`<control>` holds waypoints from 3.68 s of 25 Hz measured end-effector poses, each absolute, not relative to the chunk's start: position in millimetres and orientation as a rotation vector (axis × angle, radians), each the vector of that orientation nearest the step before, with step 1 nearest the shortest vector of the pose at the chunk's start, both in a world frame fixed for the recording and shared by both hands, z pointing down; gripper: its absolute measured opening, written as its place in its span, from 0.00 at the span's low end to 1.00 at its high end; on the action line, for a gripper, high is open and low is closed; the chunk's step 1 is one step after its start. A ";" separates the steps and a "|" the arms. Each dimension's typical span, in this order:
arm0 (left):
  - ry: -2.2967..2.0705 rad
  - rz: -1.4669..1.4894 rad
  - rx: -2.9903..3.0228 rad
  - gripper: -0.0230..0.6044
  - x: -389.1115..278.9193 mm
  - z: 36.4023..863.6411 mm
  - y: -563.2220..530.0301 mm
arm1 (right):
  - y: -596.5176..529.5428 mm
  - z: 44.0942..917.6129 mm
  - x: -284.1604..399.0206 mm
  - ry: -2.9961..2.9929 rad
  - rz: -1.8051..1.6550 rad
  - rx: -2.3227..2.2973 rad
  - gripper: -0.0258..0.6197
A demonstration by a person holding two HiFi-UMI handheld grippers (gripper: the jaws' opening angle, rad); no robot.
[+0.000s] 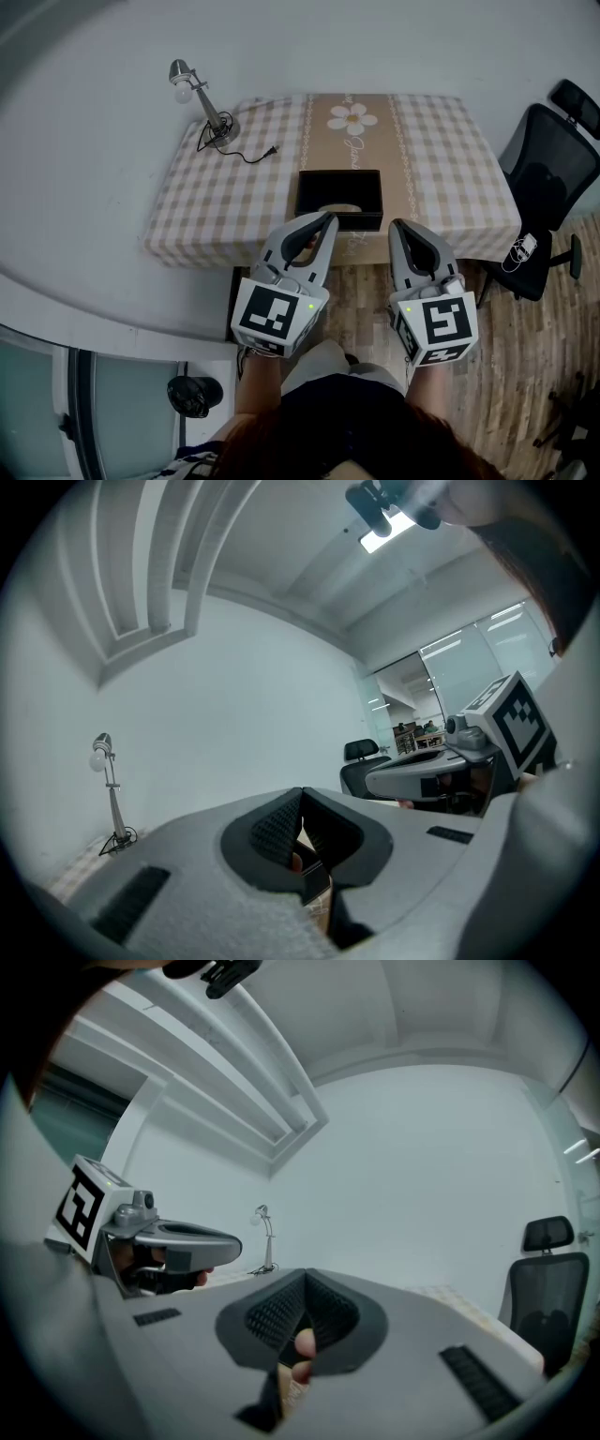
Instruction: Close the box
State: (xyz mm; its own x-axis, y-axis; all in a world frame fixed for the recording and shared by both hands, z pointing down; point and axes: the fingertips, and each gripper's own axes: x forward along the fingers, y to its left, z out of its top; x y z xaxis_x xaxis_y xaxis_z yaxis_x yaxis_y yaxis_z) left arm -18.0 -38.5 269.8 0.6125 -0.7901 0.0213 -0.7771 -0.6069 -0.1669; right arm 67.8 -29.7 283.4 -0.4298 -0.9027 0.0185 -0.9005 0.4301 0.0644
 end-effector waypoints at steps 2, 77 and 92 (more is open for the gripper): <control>1.331 -0.155 -2.676 0.08 -23.1 272.6 -43.6 | -31.6 284.7 66.6 -2.617 -0.065 1.635 0.07; 1.697 -0.507 -2.833 0.08 -124.6 402.0 -253.8 | -260.6 414.3 104.1 -2.339 0.277 1.399 0.07; 1.694 -0.663 -2.984 0.08 -131.9 454.0 -272.7 | -280.6 459.9 102.6 -2.258 0.433 1.312 0.07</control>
